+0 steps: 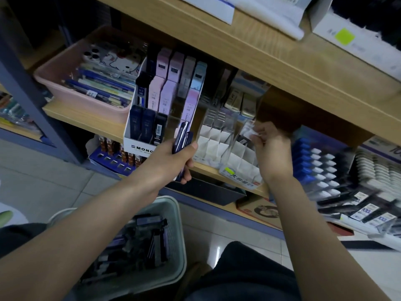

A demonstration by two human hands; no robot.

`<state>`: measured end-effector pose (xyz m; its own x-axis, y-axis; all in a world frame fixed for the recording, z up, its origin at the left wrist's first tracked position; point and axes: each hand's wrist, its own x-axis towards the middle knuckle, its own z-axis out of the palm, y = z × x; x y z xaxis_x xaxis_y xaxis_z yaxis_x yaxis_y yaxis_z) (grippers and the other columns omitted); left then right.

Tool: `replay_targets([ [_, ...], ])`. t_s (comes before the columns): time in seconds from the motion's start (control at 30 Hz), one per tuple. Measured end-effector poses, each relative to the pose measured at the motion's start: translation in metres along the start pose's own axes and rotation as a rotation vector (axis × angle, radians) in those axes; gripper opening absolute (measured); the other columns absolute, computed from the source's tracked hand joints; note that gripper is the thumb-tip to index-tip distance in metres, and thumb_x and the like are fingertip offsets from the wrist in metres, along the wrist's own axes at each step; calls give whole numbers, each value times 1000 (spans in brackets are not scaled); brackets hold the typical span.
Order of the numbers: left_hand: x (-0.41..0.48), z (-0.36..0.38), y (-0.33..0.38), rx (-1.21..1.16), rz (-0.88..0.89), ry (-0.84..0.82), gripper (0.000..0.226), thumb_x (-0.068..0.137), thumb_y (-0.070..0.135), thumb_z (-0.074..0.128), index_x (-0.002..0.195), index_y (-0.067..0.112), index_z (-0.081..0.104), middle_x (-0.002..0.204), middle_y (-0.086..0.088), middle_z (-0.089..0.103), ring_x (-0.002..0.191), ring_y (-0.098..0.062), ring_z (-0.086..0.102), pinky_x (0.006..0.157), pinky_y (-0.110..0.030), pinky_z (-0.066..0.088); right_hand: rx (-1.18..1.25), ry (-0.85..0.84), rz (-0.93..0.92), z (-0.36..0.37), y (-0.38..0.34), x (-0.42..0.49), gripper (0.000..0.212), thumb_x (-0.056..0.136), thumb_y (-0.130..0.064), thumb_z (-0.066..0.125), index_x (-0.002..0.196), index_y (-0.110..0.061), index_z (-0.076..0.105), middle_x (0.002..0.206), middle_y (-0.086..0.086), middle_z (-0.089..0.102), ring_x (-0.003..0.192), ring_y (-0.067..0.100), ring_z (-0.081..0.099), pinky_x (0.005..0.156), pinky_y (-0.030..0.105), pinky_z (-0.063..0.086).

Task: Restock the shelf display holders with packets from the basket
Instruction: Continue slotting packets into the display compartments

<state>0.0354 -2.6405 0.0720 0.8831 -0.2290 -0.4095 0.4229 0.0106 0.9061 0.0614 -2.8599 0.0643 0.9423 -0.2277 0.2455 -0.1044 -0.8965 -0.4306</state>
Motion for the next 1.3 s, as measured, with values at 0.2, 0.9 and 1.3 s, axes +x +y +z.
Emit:
replay_targets([
  [0.2,0,0,-3,57,28,-53,9,93,27,54,89,19,54,69,0,55,46,-6,51,46,-16,44,-110,-17,-28,5,0,3,17,91,-18,59,107,-15,64,117,2,55,96,21,61,83,44,50],
  [0.9,-16,-15,4,-15,-9,-30,9,89,18,59,96,13,63,74,-2,70,54,-8,64,50,-17,51,1049,-513,441,-19,-94,-31,21,98,-18,46,85,-7,58,62,4,65,56,6,65,57,15,55],
  [1.3,-17,-49,10,220,207,159,14,85,16,65,75,22,58,41,13,52,38,4,45,40,-8,35,389,-649,-245,14,-119,-53,11,90,-21,60,94,-18,50,80,-1,59,74,16,55,73,33,46],
])
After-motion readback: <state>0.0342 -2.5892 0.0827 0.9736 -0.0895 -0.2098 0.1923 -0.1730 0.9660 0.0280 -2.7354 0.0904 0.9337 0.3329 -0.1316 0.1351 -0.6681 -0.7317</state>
